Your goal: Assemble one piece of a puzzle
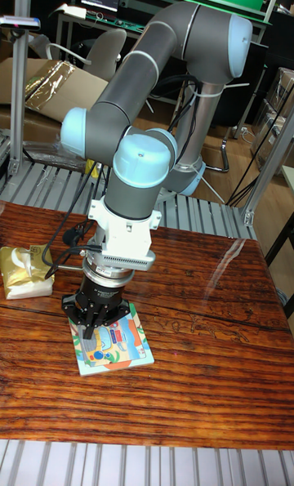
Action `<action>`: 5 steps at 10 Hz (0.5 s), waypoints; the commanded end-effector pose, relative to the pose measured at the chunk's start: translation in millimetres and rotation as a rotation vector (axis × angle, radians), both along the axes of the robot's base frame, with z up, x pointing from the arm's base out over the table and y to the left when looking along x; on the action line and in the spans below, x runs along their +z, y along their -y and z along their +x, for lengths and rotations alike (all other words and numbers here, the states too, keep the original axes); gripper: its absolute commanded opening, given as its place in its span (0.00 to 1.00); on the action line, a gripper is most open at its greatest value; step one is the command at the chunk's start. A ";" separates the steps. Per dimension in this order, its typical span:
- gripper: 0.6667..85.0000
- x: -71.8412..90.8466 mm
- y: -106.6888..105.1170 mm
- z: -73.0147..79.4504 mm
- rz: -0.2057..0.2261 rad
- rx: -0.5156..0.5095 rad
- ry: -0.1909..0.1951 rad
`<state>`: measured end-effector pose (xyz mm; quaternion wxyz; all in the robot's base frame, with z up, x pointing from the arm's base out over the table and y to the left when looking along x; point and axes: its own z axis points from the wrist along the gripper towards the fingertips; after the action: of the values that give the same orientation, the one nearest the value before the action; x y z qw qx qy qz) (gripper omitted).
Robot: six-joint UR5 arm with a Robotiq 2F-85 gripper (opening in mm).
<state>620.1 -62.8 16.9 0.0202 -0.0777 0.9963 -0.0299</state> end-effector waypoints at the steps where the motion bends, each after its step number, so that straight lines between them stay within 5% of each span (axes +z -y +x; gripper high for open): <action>1: 0.01 0.8 -1.9 -0.8 0.013 -0.006 -0.003; 5: 0.01 0.8 -5.9 1.7 0.029 -0.026 0.007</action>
<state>619.7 -58.2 16.7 0.0202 -0.0725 0.9969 -0.0210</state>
